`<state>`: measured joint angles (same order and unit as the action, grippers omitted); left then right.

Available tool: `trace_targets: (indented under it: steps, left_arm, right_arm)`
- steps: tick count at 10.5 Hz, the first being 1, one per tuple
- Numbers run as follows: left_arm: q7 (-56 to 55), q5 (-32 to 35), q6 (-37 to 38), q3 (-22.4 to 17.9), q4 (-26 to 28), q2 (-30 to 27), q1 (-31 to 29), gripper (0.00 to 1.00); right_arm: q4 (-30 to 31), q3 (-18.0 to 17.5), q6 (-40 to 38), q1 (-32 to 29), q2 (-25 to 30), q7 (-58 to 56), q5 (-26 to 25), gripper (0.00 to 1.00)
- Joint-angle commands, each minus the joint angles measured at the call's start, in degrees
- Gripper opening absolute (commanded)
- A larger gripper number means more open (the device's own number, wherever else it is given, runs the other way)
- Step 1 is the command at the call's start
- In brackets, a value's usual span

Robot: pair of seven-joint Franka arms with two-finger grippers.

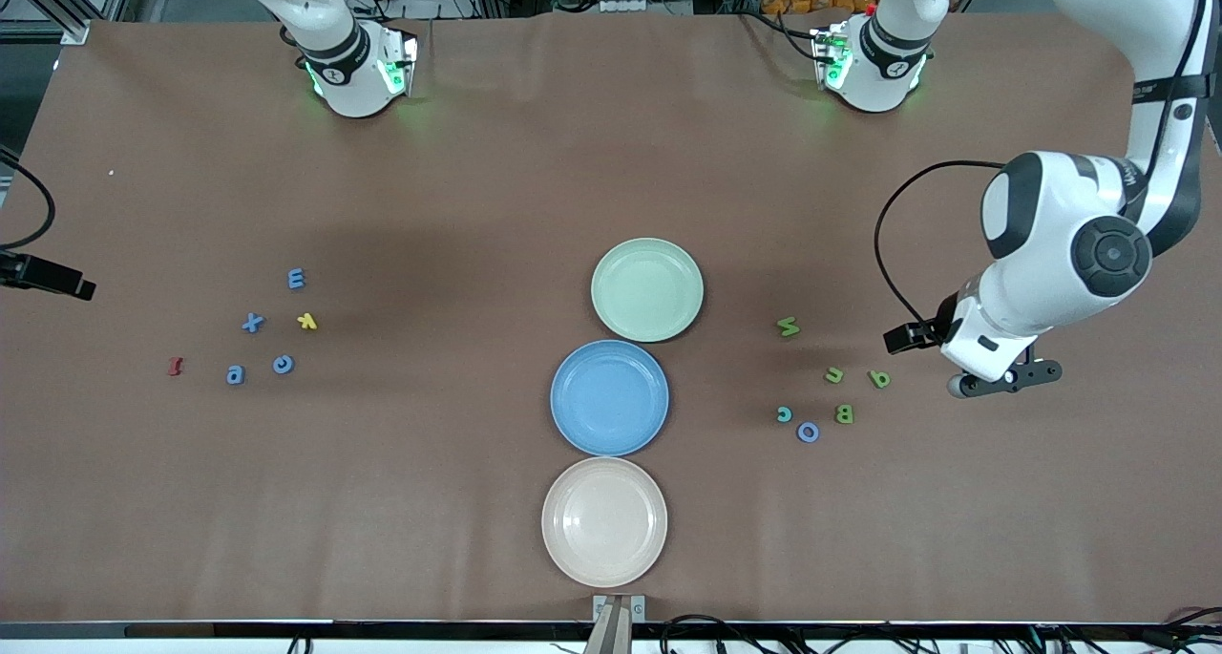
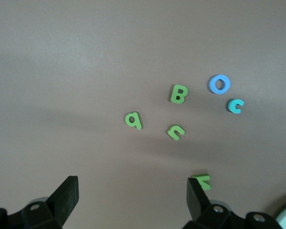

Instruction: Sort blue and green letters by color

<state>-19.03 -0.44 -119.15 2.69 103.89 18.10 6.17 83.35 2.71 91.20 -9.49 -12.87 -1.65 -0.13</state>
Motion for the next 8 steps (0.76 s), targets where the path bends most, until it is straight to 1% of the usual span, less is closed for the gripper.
trace_targets:
  steps: [1,3,5,6,8]
  left_arm:
    - [-3.6,2.1,-3.4,0.0,0.9,2.5,0.0,1.0]
    - [-6.0,2.1,-5.0,0.0,1.1,4.5,0.0,1.0]
    - [-8.0,2.7,-6.6,0.0,1.6,6.4,0.1,1.0]
    - [-8.6,2.9,-7.2,0.0,1.6,7.2,0.0,1.0]
    - [-13.1,3.0,-10.3,-0.1,1.4,9.5,0.2,1.0]
  right_arm:
    - [-0.7,-0.6,0.7,-0.8,-3.5,-2.0,4.9,1.0]
    - [-0.2,-0.6,3.9,-0.6,-4.8,-3.2,5.2,1.0]
    - [0.0,-0.5,4.8,-0.4,-7.1,-3.2,5.2,1.0]
    - [1.5,-0.6,7.1,-0.5,-7.6,-3.3,5.2,1.0]
    - [6.4,-0.6,12.6,-0.1,-7.5,-3.4,5.2,1.0]
